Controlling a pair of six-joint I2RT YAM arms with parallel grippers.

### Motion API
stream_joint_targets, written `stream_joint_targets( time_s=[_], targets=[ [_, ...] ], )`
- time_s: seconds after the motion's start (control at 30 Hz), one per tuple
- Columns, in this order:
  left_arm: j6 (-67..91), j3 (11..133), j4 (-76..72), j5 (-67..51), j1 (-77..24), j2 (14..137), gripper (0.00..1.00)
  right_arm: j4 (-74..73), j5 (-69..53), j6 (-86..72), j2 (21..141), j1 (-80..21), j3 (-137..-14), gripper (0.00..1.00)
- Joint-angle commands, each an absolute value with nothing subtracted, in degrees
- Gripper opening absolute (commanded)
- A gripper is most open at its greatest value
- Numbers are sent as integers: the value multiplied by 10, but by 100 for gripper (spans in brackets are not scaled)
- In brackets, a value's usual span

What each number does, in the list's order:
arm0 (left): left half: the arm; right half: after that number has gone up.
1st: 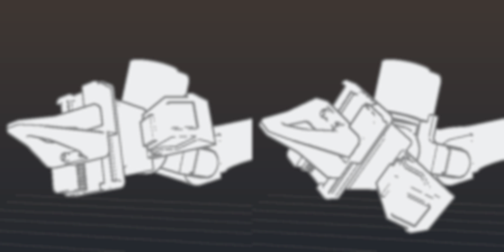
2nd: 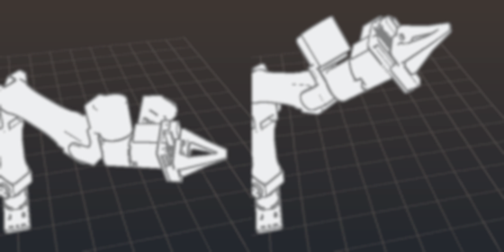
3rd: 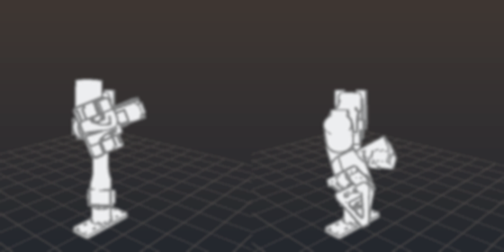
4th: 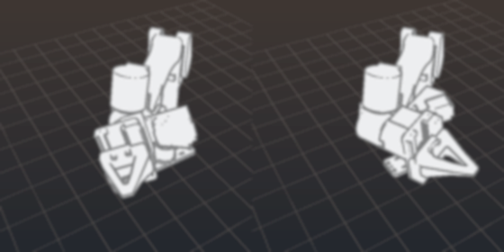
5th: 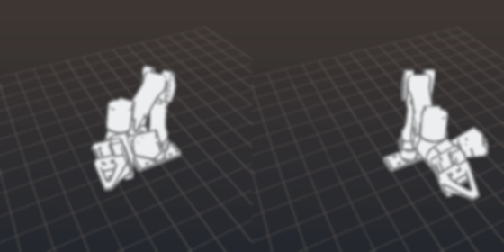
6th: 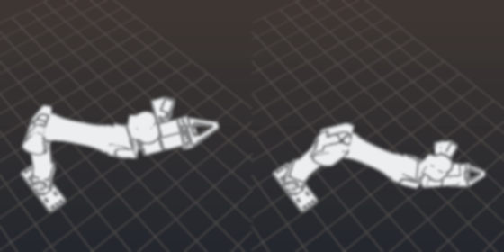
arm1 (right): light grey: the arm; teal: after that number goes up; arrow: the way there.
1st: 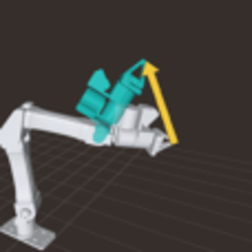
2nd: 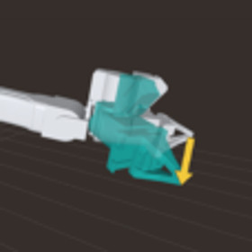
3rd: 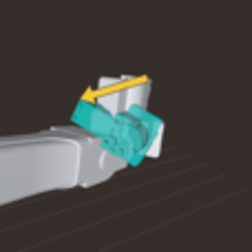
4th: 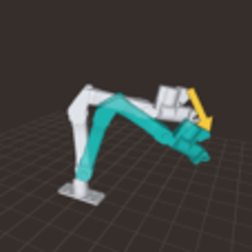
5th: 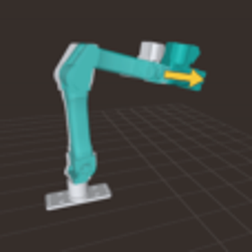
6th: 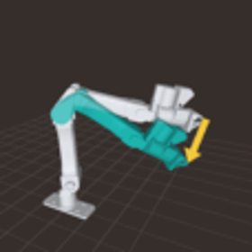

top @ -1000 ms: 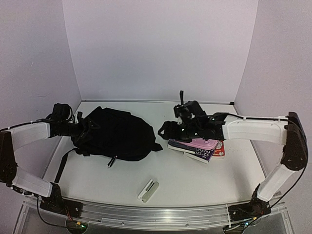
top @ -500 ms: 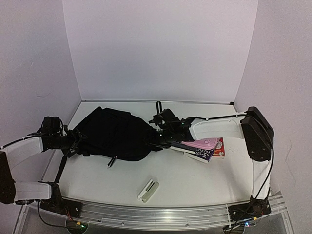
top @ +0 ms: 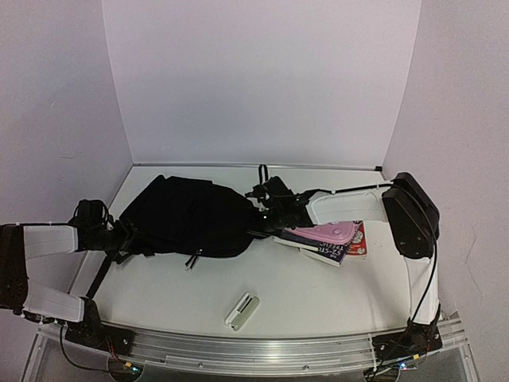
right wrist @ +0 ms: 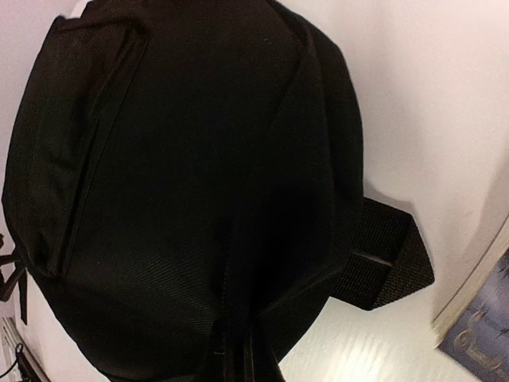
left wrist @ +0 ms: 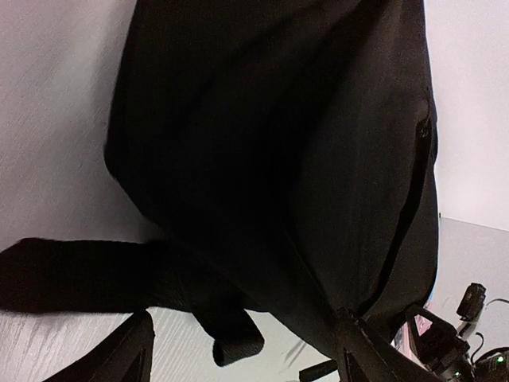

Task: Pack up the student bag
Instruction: Adjust the student bag at the center of the board.

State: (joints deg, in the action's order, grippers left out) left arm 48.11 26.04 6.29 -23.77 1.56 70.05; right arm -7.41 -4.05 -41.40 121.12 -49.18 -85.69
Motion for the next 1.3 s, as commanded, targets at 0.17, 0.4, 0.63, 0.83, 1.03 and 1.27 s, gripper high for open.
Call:
stream_joint_targets(
  time_s=[0.17, 0.4, 0.63, 0.83, 1.03, 1.27],
  targets=[
    [515, 253, -60, -252, 19, 725, 80, -79, -13, -339, 1158, -431, -855, 31],
    [527, 255, -114, -276, 18, 778, 72, -83, -21, -325, 1072, -451, -804, 59],
    [541, 256, -167, -301, 18, 833, 41, -63, -44, -372, 1043, -520, -755, 48],
    [550, 249, -189, -317, 18, 848, 5, 82, -83, -439, 1089, -566, -712, 44],
    [549, 242, -178, -316, 19, 821, 0, 121, -52, -423, 1135, -576, -713, 39],
    [544, 242, -157, -312, 18, 802, 0, 127, -52, -411, 1187, -576, -735, 35]
  ],
)
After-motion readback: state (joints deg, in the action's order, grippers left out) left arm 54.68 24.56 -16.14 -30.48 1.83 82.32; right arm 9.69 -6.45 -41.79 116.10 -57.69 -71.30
